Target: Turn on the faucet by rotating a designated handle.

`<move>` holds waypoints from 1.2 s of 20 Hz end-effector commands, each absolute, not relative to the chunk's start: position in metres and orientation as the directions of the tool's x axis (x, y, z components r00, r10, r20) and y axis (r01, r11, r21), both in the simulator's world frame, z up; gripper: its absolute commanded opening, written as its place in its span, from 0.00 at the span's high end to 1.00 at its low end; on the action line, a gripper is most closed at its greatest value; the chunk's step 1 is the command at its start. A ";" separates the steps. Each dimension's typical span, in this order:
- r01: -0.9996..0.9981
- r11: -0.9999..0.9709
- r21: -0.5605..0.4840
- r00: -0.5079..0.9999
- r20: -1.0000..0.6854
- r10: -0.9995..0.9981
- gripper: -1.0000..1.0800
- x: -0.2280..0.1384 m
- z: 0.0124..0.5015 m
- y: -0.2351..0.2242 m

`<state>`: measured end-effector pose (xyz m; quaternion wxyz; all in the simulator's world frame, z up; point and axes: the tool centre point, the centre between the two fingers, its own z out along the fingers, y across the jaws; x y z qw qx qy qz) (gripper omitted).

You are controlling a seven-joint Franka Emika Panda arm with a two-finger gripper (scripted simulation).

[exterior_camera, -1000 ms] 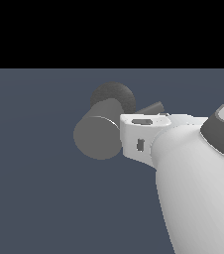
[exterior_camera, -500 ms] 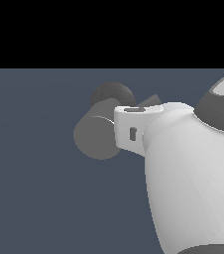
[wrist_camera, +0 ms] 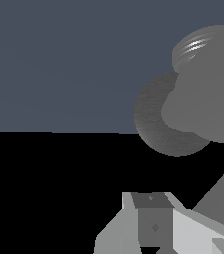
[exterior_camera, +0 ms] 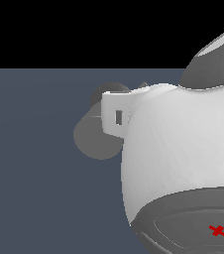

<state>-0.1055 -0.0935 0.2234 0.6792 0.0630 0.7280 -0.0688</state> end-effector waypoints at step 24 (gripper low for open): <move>0.139 0.990 -0.014 -0.005 -1.000 -0.013 1.00 -0.089 0.281 -0.014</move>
